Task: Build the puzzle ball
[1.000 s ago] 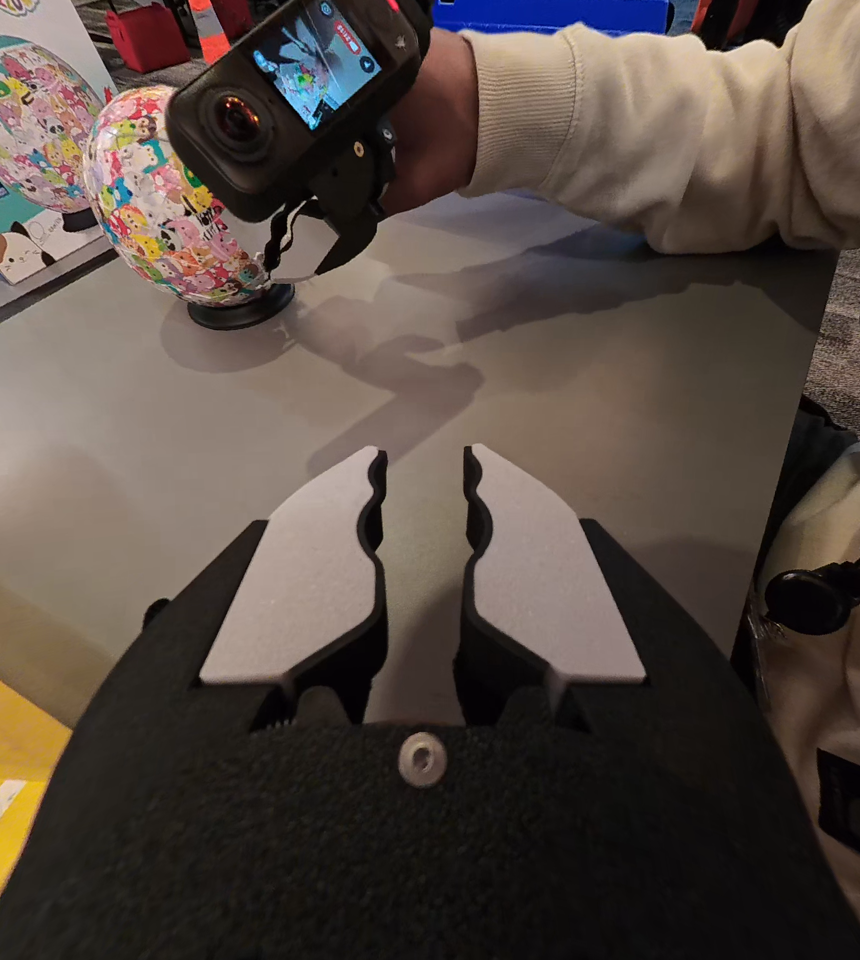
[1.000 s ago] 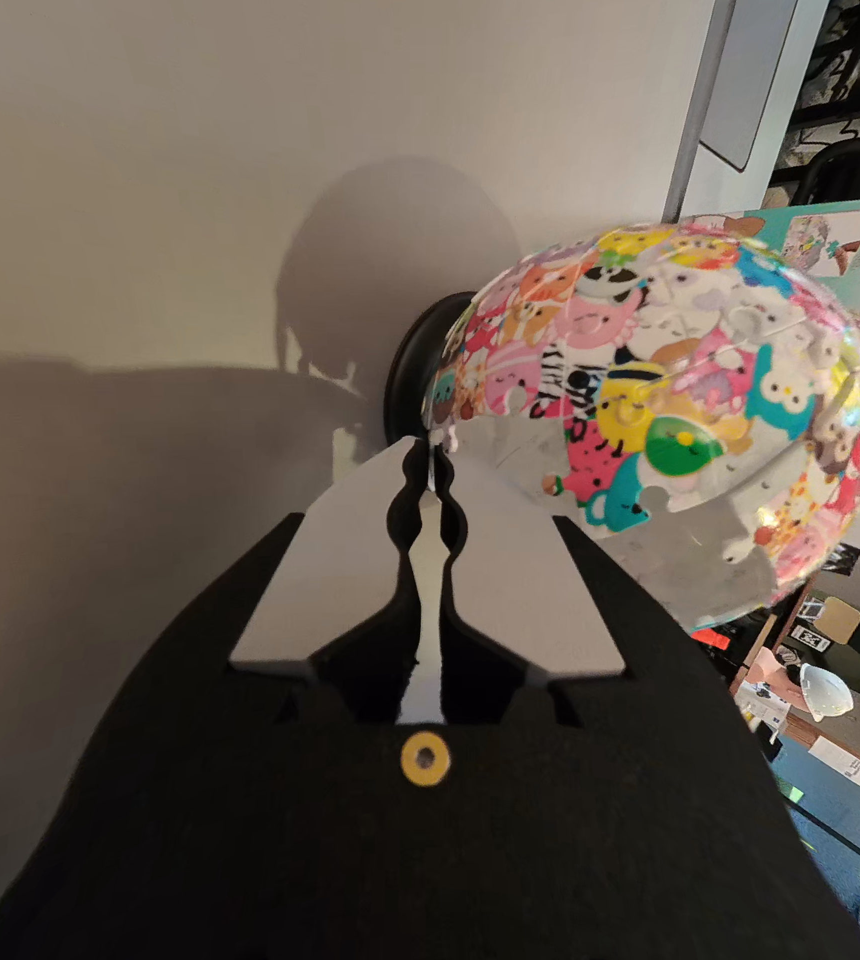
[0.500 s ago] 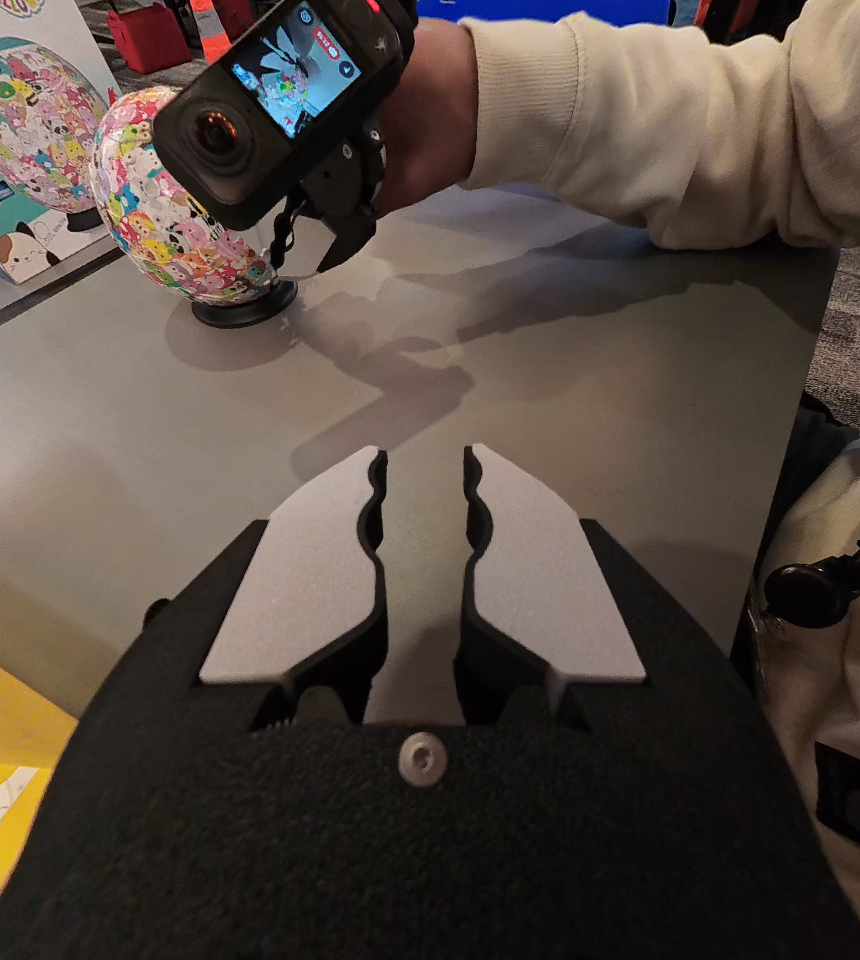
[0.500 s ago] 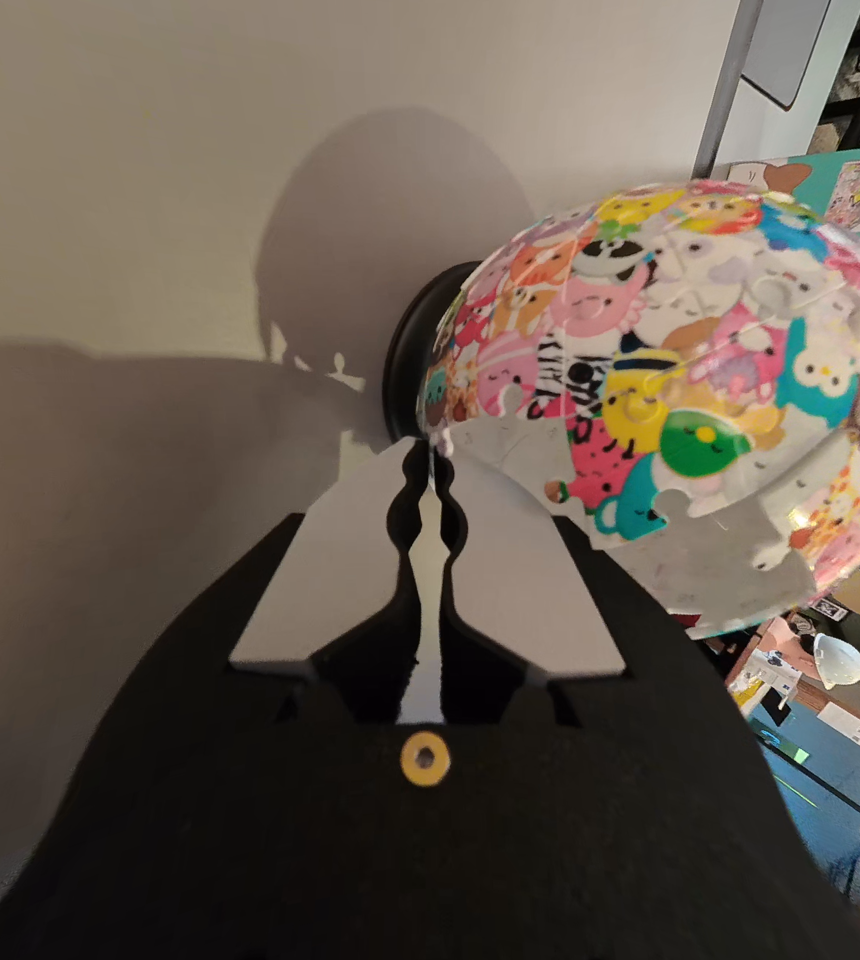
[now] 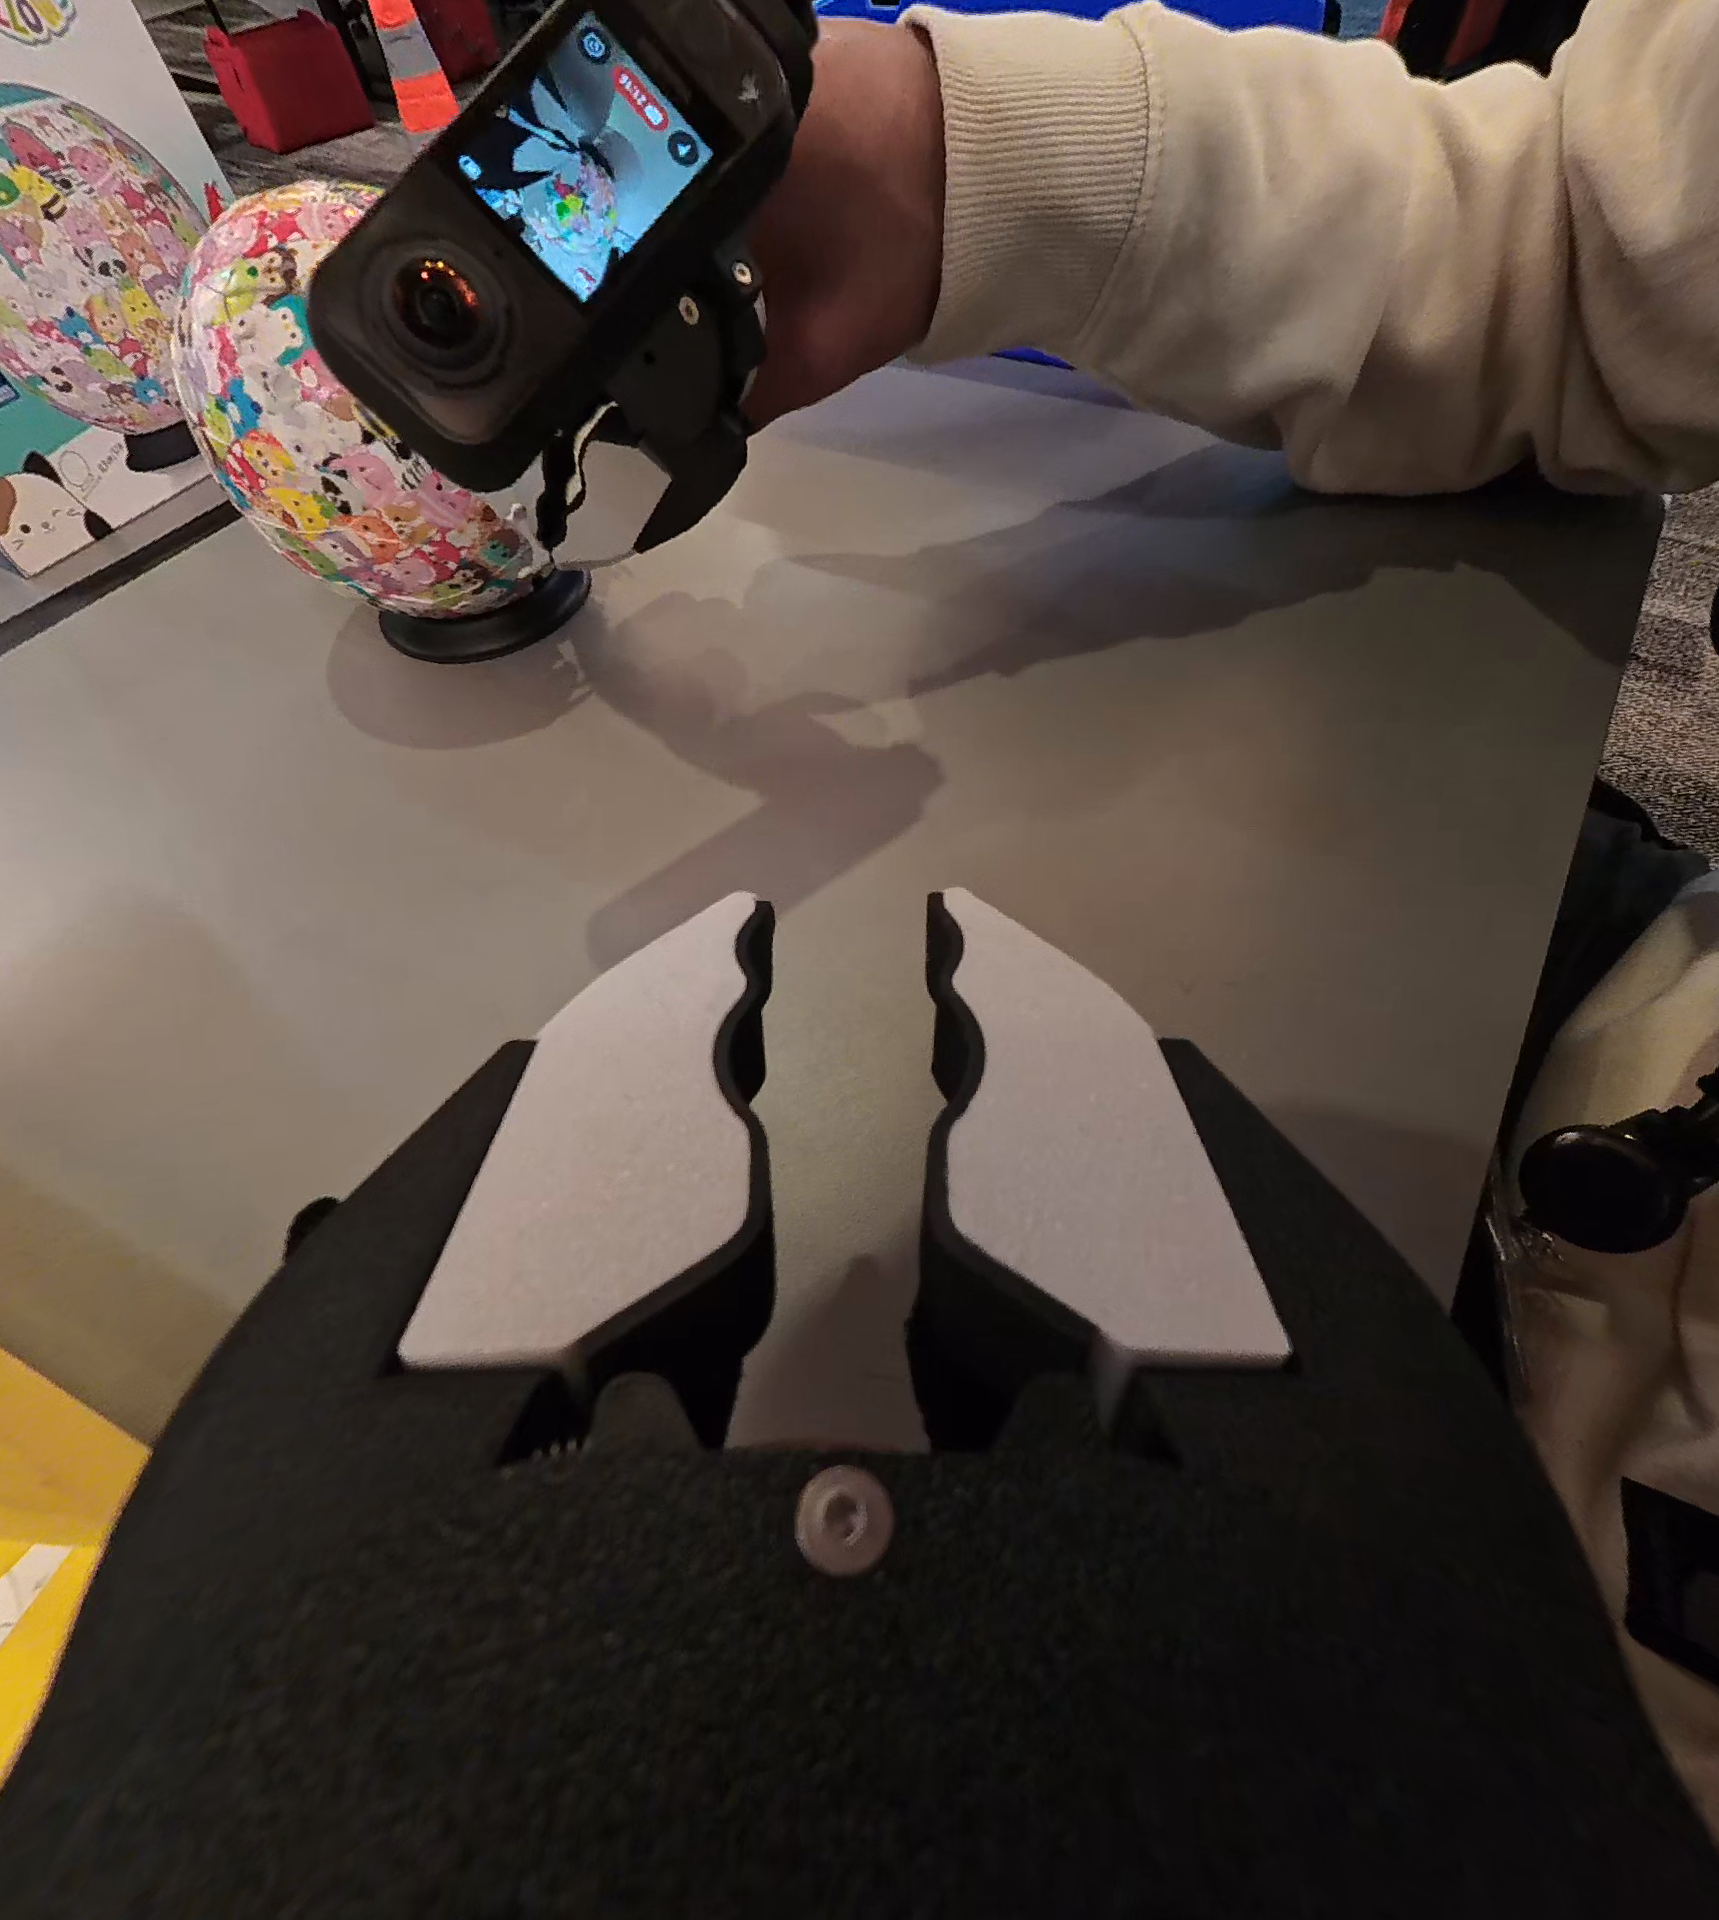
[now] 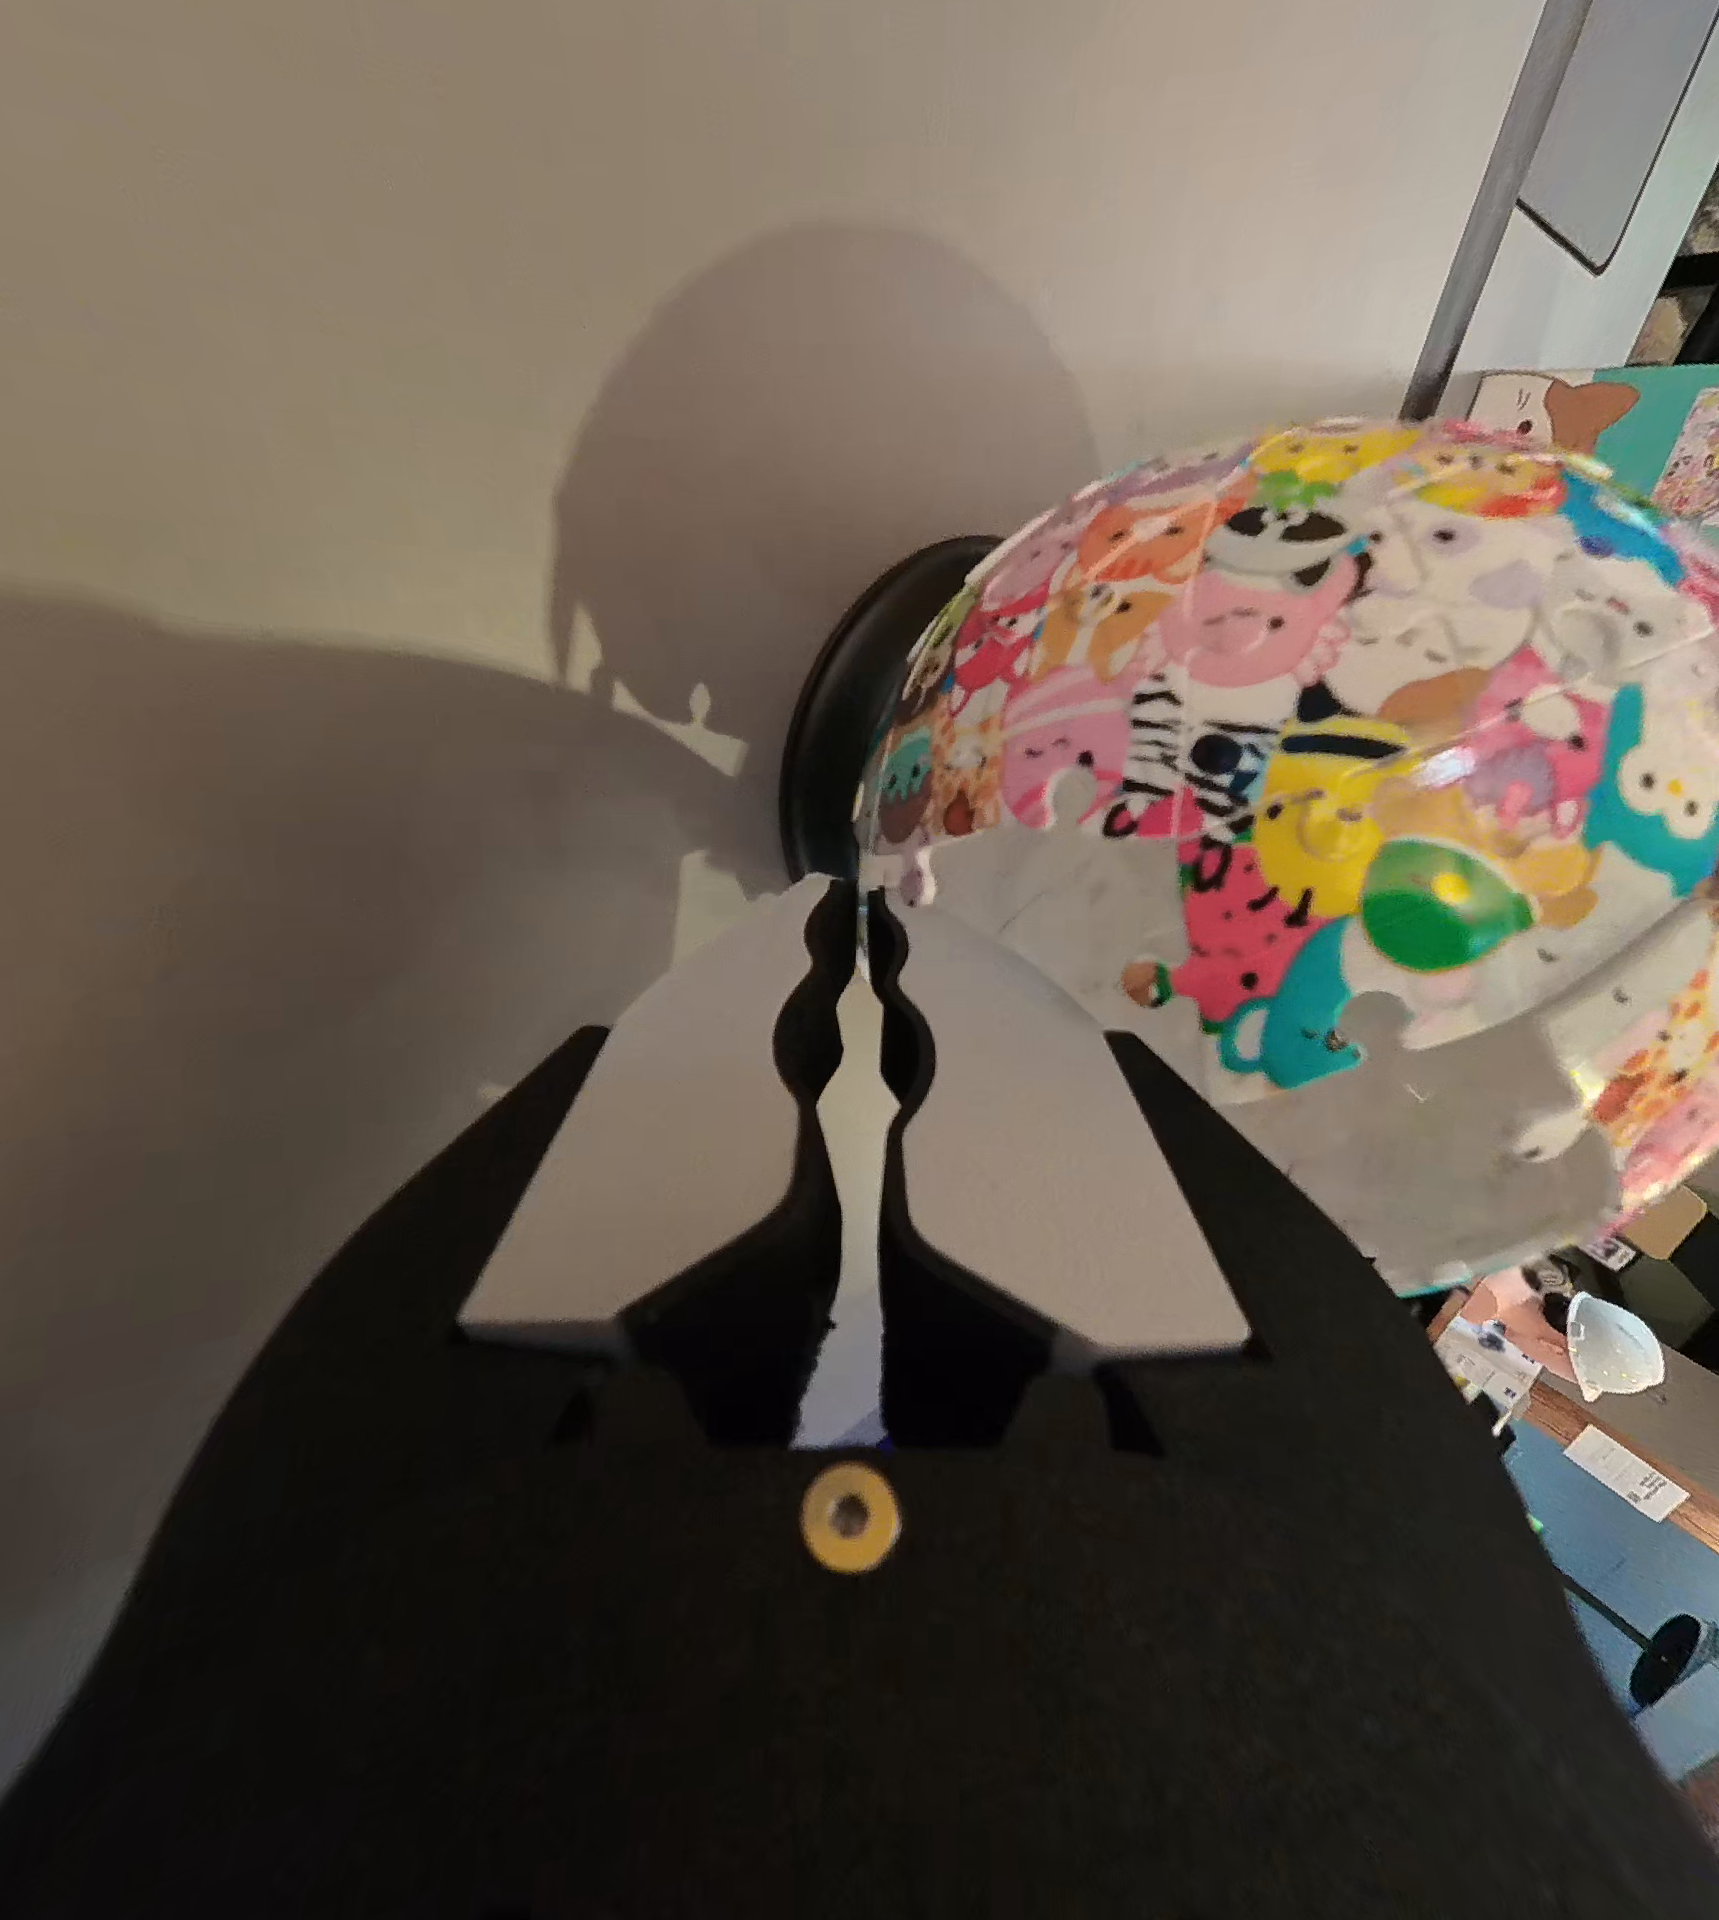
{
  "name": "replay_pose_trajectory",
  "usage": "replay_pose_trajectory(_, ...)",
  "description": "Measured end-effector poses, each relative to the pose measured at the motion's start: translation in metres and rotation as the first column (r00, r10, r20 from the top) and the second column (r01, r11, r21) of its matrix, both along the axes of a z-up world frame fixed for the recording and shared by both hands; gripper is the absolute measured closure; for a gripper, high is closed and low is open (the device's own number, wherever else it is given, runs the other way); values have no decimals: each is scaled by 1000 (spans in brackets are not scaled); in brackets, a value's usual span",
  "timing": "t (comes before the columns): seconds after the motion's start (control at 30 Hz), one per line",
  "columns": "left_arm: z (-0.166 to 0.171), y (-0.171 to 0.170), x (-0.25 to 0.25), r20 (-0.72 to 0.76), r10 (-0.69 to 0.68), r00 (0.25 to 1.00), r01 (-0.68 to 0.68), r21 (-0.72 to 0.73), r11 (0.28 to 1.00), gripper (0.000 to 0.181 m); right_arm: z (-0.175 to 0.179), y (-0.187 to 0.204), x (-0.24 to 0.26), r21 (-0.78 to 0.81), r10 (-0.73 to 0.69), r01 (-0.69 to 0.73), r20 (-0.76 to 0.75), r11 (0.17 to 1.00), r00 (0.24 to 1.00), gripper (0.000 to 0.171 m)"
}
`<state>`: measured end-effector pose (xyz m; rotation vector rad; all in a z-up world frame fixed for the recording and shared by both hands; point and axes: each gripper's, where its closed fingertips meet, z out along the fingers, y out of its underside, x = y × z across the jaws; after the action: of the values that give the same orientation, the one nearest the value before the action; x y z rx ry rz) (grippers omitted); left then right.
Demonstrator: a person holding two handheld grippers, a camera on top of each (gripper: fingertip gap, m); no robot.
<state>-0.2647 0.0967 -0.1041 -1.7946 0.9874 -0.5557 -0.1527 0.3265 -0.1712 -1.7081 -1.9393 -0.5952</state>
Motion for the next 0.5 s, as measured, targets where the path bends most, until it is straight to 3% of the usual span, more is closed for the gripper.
replay_pose_trajectory(0.5,-3,3,-2,14,11,1000,-10,-27,1000,152,1,-3,-1,-14,-26,25,-19,1000,999,169)
